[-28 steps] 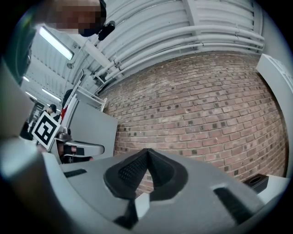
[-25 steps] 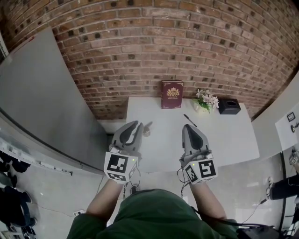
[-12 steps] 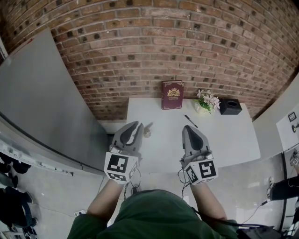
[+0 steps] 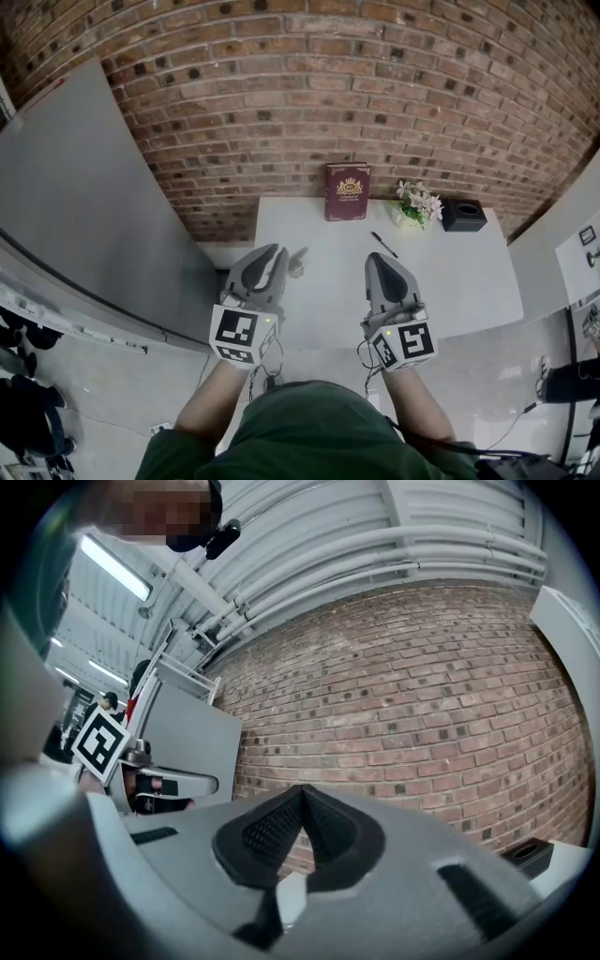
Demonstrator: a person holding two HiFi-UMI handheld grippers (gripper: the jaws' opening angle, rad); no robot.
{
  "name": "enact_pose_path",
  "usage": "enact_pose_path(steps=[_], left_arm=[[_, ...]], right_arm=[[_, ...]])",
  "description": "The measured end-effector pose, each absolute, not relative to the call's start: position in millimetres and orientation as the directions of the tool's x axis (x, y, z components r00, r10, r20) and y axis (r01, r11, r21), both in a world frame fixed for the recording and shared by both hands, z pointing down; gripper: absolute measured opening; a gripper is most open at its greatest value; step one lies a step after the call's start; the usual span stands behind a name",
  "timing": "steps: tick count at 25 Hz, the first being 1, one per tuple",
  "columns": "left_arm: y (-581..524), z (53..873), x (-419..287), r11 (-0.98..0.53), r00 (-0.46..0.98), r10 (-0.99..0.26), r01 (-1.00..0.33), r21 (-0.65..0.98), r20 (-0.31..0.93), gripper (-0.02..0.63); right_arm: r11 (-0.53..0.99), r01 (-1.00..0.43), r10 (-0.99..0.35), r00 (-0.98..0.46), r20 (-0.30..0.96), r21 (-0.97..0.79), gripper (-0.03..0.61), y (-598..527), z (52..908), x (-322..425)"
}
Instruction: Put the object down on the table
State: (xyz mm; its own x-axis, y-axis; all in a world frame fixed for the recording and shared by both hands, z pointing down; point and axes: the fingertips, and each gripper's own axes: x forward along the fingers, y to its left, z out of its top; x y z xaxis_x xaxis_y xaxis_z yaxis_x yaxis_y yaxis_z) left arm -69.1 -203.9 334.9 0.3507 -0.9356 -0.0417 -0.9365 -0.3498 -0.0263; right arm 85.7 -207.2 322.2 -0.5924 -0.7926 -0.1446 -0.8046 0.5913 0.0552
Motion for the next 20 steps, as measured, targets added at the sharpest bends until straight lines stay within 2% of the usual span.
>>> enact_pose_path(steps=[20], left_arm=[[-225.1, 349.5, -77.9, -0.355, 0.355, -0.935, -0.935, -0.014, -0.013, 0.046]], right_arm=[[0.592, -0.803, -0.795, -0.596, -0.118, 0.07, 0.002, -222.4, 327.0, 76.5]])
